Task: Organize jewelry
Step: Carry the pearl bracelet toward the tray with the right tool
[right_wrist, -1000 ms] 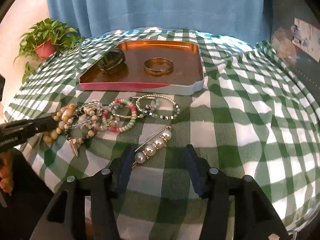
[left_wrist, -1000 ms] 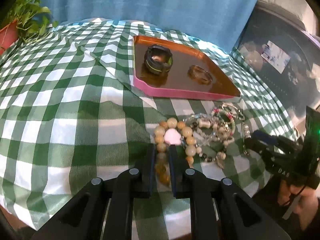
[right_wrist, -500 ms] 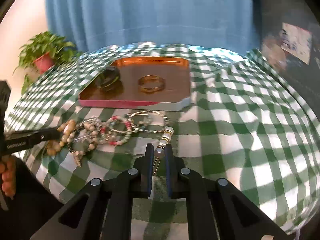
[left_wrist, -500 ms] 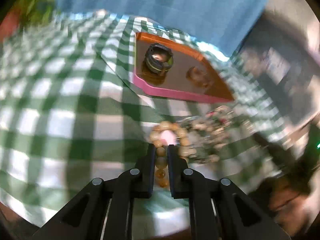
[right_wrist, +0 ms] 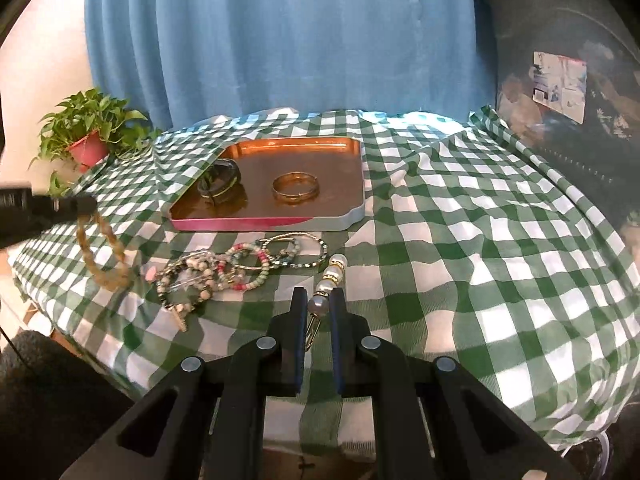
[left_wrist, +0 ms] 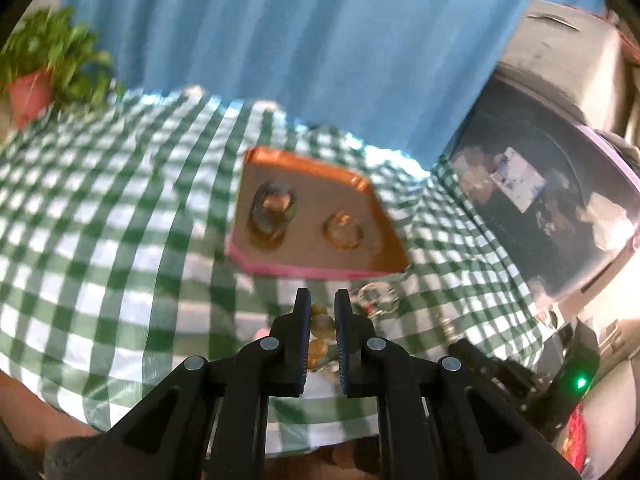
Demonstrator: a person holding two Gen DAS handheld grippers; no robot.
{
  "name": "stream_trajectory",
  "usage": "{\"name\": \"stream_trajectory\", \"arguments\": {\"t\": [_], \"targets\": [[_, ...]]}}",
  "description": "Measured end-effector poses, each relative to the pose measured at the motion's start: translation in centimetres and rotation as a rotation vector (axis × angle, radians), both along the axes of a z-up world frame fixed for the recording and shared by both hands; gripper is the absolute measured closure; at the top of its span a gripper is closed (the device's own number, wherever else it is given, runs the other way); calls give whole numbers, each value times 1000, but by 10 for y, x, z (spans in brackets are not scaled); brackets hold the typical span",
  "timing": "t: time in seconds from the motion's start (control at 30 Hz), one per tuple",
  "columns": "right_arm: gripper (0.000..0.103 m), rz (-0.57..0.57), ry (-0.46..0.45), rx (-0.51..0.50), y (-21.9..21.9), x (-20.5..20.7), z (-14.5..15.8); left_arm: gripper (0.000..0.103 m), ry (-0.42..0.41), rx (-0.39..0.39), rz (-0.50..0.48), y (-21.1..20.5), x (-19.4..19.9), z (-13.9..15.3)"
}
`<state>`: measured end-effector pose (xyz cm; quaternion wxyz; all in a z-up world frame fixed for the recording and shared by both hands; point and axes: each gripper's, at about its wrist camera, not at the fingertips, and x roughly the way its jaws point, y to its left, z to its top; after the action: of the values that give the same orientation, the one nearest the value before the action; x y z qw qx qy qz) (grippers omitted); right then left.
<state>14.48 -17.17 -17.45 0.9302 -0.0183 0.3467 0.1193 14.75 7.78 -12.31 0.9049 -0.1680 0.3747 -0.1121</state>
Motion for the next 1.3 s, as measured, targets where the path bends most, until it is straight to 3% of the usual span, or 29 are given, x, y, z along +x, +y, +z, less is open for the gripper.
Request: {"name": "stream_trajectory", "arguments": {"t": [0.2, 0.37, 0.57, 0.77, 0.93, 1.0, 1.07, 1.2, 1.23, 1.3], "targets": [[94, 8, -54, 3, 2, -19, 29, 91, -68, 42, -9, -19, -14, 33], [94, 38, -96, 90, 3, -30, 72, 91, -140, 30, -57, -27, -32, 62], [94, 91, -175, 190, 8, -46, 128, 91, -207, -215, -172, -19, -50, 98], [94, 141, -250, 219, 18, -56, 162, 97, -286, -244, -186, -12, -57, 123], [94, 172, -265, 233, 31, -46, 164, 98, -308, -226, -193, -7, -47, 123], [94, 165, -275, 202, 39, -36, 159, 98, -296, -198, -184, -8, -35, 113], [94, 158, -281, 146, 47, -22, 144, 98, -225, -158, -178, -11, -16, 81], [94, 149, -110, 71, 51, 12, 67, 91, 80, -155, -176, -15, 4, -21], [94, 151, -57, 66, 50, 19, 46, 84, 124, -105, -168, -18, 2, -43], [94, 171, 0, 56, 47, 26, 19, 74, 125, -21, -151, -22, -1, -60]]}}
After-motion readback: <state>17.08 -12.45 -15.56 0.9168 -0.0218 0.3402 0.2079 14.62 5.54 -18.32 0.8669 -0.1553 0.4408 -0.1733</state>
